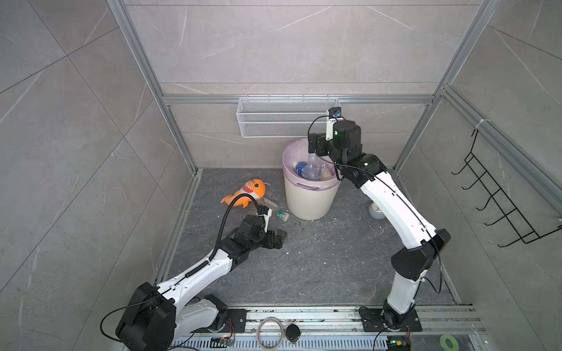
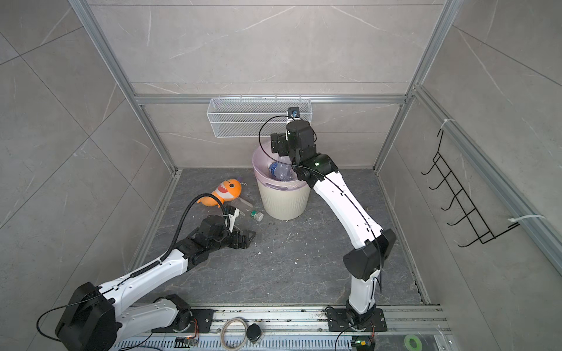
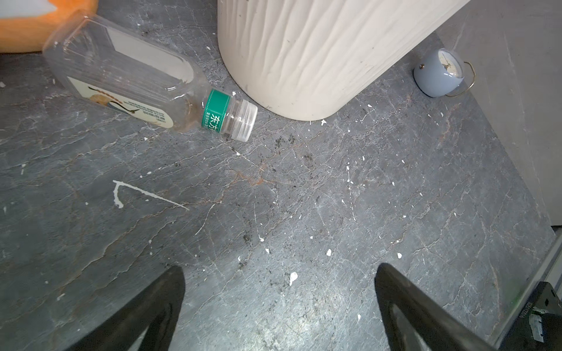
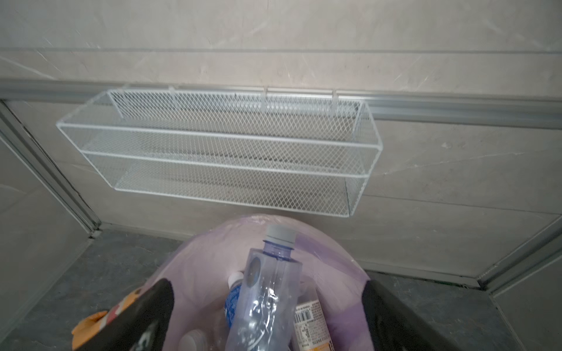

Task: Throw the plastic bottles in the bin
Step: 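Open the right gripper over the bin to drop the blue-cap bottle, then draw the right gripper back beside the bin while the left gripper rises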

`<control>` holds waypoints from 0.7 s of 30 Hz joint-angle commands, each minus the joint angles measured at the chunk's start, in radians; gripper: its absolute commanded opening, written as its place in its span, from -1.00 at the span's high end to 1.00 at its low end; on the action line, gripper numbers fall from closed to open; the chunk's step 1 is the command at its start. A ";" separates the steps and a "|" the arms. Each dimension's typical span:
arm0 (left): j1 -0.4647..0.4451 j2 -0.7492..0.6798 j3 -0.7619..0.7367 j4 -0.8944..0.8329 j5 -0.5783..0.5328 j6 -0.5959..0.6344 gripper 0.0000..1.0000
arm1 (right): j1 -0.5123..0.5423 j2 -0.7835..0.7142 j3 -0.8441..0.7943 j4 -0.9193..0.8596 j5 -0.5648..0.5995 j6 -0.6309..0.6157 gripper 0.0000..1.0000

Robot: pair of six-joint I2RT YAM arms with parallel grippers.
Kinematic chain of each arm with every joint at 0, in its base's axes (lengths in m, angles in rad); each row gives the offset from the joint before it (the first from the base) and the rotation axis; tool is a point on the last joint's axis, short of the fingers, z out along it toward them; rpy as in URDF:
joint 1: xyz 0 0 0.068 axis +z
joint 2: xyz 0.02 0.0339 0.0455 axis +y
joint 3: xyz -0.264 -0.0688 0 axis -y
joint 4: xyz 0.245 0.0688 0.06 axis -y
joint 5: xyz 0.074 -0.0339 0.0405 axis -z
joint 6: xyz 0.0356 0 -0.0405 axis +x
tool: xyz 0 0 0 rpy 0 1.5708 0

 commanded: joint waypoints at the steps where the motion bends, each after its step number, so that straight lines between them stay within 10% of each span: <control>1: -0.004 -0.050 0.002 -0.020 -0.036 -0.012 -0.99 | 0.011 -0.072 -0.023 -0.024 -0.013 0.015 -0.98; 21: 0.035 0.099 0.149 -0.030 -0.102 -0.107 -1.00 | 0.010 -0.544 -0.597 0.056 -0.095 0.086 -0.98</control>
